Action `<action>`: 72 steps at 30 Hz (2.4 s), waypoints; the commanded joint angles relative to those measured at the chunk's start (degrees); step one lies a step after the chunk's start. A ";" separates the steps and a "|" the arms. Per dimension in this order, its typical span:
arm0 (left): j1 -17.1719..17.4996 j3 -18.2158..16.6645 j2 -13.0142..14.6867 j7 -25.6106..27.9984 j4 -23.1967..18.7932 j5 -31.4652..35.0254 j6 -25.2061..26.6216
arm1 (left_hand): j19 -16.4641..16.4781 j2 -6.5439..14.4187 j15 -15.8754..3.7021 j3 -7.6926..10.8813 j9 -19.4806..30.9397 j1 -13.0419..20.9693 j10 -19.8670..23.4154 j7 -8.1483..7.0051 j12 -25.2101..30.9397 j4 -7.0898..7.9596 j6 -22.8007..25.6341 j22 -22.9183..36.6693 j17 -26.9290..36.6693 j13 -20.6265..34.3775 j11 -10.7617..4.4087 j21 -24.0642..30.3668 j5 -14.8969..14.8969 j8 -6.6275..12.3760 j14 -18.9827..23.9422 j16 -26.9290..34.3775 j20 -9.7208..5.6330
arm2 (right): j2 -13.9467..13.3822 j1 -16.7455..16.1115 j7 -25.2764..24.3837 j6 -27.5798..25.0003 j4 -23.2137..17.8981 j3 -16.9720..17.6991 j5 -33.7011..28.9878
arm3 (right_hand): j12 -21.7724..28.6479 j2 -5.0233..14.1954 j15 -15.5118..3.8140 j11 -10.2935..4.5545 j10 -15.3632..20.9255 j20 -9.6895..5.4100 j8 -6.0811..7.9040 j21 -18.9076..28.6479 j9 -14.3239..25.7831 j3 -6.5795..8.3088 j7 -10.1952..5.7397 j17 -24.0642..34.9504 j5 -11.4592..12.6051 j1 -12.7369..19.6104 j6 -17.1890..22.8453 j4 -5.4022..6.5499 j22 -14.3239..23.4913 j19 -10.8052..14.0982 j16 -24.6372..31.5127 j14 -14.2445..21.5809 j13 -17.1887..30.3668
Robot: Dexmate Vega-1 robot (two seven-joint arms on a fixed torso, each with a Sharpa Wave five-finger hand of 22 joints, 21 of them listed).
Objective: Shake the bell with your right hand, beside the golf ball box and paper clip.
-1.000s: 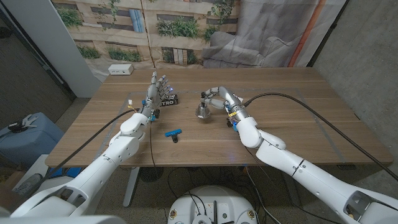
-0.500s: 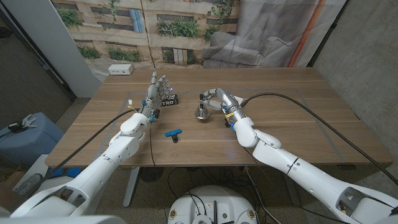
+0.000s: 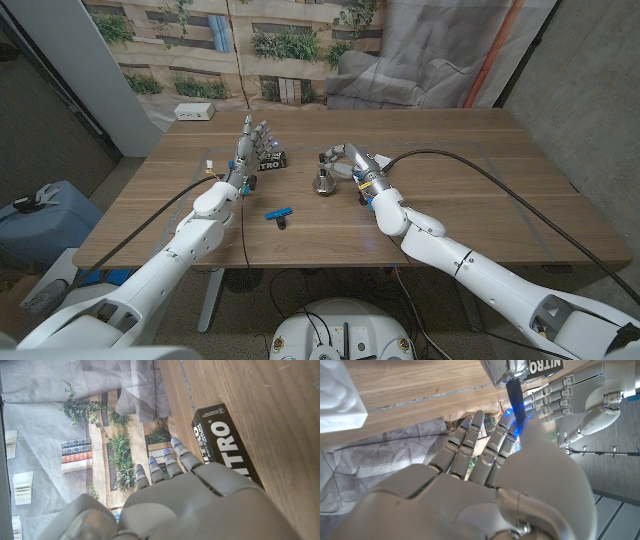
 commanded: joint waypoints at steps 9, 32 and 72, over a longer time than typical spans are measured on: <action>-0.03 0.01 -0.02 -0.02 0.05 0.00 -0.02 | 0.46 0.68 -5.60 0.00 0.25 -0.07 0.23 -0.35 0.35 0.39 -0.03 0.32 0.27 0.31 -0.41 0.41 0.39 0.32 0.50 0.32 0.03 | 1.52 0.83 -1.40 -2.65 2.67 -1.35 -0.14 | -0.26 0.55 -8.39 0.20 -0.39 -6.06 0.13 0.17 0.15 0.14 -0.50 0.14 -0.15 -0.15 -0.55 0.11 -0.01 0.43 0.02 0.28 0.22; -0.02 0.01 -0.01 -0.01 0.02 -0.01 0.00 | 0.43 0.67 -5.61 -0.01 0.25 -0.07 0.16 -0.35 0.32 0.39 -0.02 0.32 0.27 0.31 -0.35 0.39 0.39 0.32 0.53 0.33 0.06 | 0.51 0.94 0.01 -3.53 1.73 -1.77 1.21 | -1.81 -1.33 -7.60 0.46 -5.68 -4.78 -2.13 -0.18 0.16 -1.76 -0.08 -0.03 -0.42 -3.48 -5.70 0.99 -0.02 -0.53 -1.20 -1.85 0.33; -0.07 0.01 -0.03 -0.04 0.09 -0.01 -0.01 | 0.47 0.67 -5.63 -0.01 0.25 -0.07 0.17 -0.35 0.33 0.39 -0.01 0.32 0.27 0.31 -0.34 0.41 0.39 0.33 0.50 0.31 0.06 | -3.29 -1.69 8.16 7.16 -1.20 2.89 12.05 | -2.90 -6.21 -1.43 5.99 -36.76 -0.18 -13.71 -1.08 -0.39 -8.63 4.47 -1.04 3.10 -20.19 -33.41 4.41 -0.21 -8.48 -8.93 -21.18 -2.05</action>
